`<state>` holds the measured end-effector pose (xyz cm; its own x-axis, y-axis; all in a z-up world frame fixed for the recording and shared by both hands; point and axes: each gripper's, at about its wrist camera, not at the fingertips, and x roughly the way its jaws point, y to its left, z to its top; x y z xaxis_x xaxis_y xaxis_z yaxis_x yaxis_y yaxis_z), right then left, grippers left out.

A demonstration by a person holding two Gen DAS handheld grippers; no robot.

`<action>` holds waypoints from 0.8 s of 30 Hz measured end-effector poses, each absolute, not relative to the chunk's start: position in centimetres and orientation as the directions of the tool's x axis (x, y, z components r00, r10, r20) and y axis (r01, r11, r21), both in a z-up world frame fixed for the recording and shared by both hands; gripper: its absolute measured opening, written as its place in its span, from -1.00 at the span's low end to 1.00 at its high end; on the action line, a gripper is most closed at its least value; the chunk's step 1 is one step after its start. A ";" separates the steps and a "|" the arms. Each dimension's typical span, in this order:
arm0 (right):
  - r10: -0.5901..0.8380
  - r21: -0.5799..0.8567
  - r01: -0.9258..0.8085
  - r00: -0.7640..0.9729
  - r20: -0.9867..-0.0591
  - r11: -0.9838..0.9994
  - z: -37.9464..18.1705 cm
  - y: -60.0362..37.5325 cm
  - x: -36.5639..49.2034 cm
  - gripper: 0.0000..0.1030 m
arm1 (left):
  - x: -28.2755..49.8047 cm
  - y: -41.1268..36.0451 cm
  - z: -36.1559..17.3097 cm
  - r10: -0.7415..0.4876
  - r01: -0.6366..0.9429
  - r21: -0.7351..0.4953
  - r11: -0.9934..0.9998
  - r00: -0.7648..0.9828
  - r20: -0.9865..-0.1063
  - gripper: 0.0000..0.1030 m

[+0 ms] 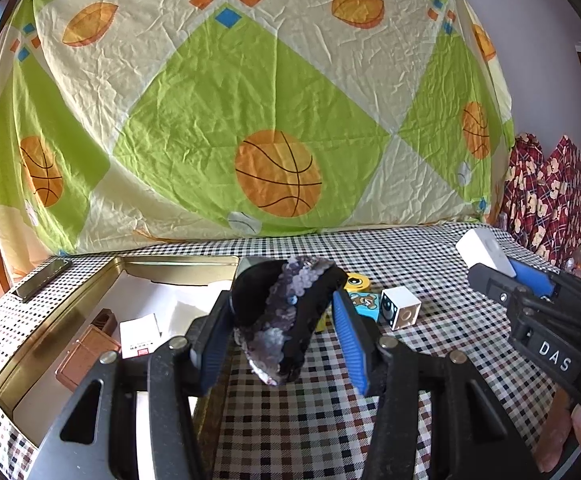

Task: Organize rigid objects
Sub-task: 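Lift the sequined pouch with the left tool while the right tool carries the charger toward the tin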

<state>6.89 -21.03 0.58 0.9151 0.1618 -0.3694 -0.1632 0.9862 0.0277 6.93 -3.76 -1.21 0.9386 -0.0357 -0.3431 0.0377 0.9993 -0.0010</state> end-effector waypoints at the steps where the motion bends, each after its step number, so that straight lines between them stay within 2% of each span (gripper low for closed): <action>1: 0.164 0.032 -0.164 0.915 -0.367 0.986 0.6 -21.1 6.9 -0.22 | 6.8 -3.7 -1.2 -0.035 0.037 -0.002 0.999 0.940 -0.339 -0.04; 8: 0.176 0.045 -0.172 0.916 -0.361 0.984 0.7 -21.3 6.8 -0.22 | 5.9 -3.1 -0.9 -0.026 0.022 -0.015 1.000 0.953 -0.301 -0.04; 24: 0.222 0.036 -0.224 0.915 -0.338 0.974 0.7 -19.6 6.3 -0.22 | 5.4 -2.7 -0.8 -0.013 0.006 -0.027 1.000 0.958 -0.286 -0.04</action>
<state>6.29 -19.65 0.65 0.9146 0.2224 -0.3376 -0.2236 0.9740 0.0360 5.39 -2.68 -0.84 0.9582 -0.0131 -0.2858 0.0057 0.9996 -0.0268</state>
